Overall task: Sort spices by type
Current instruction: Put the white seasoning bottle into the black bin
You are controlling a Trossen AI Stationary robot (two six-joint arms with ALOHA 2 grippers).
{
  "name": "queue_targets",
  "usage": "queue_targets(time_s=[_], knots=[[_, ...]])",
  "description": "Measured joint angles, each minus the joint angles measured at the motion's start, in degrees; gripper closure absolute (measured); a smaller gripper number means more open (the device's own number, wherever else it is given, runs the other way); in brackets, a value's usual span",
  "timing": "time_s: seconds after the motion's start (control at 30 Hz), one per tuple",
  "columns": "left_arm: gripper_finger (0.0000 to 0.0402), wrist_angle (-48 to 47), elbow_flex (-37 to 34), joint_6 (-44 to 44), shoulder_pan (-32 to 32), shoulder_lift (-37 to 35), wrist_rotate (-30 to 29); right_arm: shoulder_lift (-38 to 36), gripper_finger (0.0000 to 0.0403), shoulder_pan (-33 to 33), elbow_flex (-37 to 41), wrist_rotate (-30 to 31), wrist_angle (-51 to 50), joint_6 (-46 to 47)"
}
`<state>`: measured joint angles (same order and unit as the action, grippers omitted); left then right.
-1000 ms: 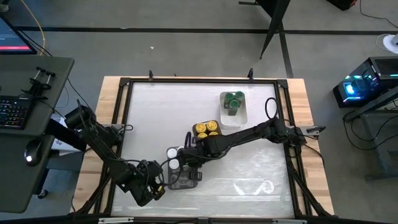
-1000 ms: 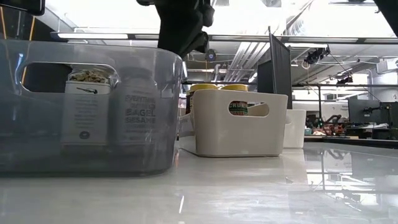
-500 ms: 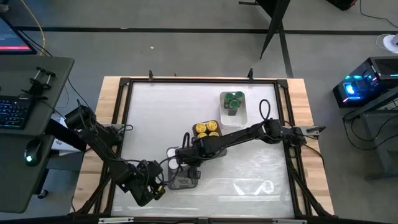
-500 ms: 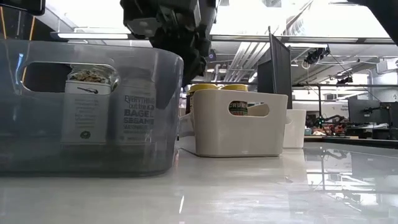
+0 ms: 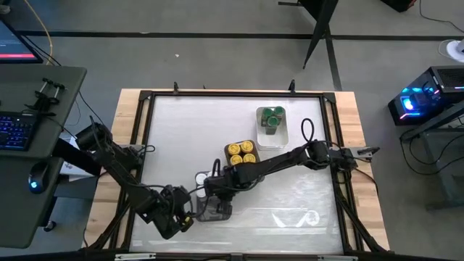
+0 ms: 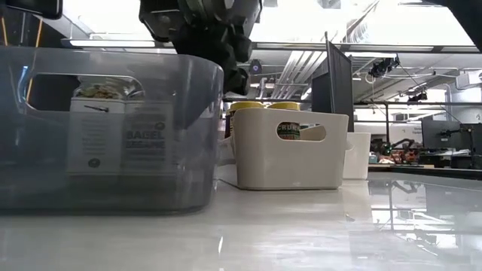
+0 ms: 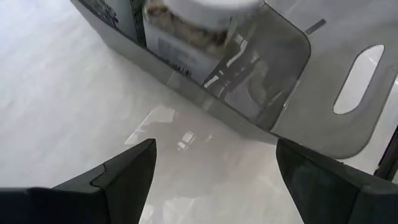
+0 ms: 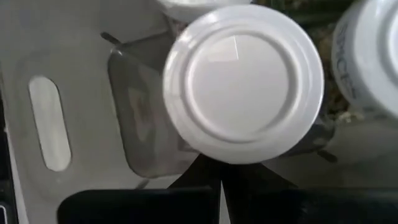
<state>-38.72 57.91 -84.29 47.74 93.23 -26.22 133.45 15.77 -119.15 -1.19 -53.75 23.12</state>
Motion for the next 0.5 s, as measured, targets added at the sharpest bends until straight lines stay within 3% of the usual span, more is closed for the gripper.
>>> queue_targets(time_s=[0.5], knots=[[0.0083, -0.02, 0.00, 2.06, -0.91, 0.00, -0.01, 0.00, 0.0403, 0.02, 0.00, -0.97, -0.64, -3.26]])
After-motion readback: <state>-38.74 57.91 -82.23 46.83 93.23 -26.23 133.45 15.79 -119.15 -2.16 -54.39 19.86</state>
